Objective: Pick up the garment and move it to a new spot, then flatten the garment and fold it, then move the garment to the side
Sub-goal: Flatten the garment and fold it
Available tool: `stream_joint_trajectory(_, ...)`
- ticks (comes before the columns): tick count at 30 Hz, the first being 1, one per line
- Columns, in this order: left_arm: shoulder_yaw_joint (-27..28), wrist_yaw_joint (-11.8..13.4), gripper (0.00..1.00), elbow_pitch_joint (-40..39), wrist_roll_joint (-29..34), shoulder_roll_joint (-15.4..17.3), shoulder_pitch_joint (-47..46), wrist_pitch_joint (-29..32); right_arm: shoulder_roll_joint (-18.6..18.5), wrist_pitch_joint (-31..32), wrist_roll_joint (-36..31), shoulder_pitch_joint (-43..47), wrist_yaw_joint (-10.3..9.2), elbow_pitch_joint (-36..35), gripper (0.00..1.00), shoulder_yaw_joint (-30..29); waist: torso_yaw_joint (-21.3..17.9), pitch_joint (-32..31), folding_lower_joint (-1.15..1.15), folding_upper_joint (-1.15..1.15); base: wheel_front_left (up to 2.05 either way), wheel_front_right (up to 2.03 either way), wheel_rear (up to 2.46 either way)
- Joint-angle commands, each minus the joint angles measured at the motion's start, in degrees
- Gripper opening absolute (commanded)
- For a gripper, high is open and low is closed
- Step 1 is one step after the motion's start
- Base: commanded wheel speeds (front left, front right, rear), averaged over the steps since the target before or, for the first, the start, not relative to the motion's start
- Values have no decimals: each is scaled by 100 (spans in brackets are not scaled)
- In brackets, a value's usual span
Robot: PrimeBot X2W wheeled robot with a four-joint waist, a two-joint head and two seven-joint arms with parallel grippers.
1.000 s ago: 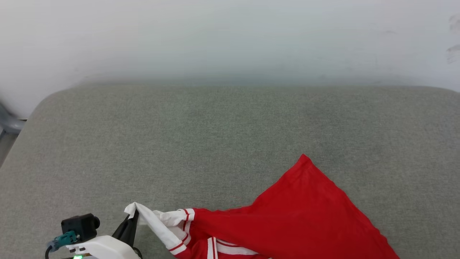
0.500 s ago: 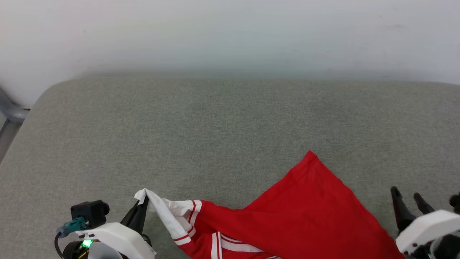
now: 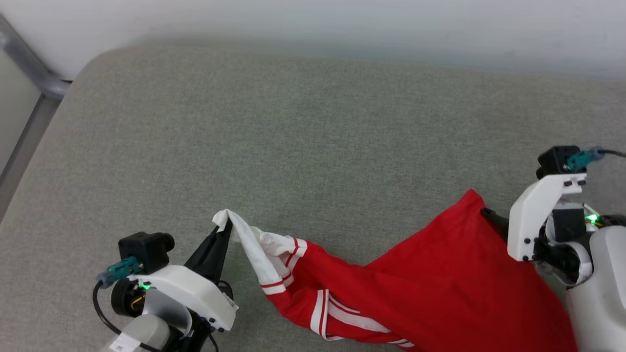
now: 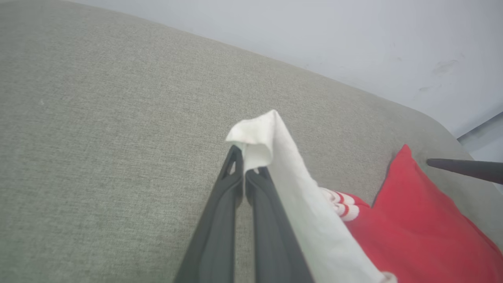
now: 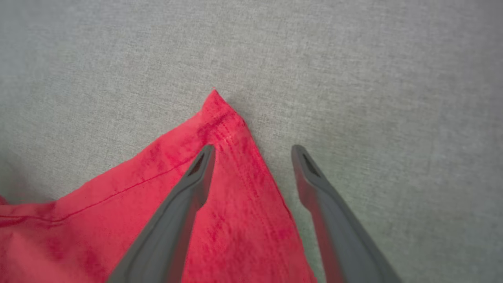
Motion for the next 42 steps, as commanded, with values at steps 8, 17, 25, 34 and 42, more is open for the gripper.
stream_joint_trajectory(8,-59,-262,0,181,89,-202,-395,-96,-295,1108,-87,-615,-2,628,100,669,433,641,-1,0,0,0,0)
stream_joint_trajectory(17,2,-378,0,423,29,-186,-390,-148,-299,1830,251,-544,-1,949,0,940,448,662,-1,0,0,0,0)
stream_joint_trajectory(25,298,-414,0,511,144,69,-741,-217,-253,668,63,-1134,-4,563,0,639,167,410,-1,0,0,0,0)
stream_joint_trajectory(34,701,-754,0,1009,138,93,-2281,-111,-3,-414,-570,-1915,-3,220,0,-56,-180,407,-1,0,0,0,0)
stream_joint_trajectory(42,929,-1053,0,2032,344,-55,-4135,-115,411,-1204,-1138,-3131,-4,248,0,-825,-435,705,-1,0,0,0,0)
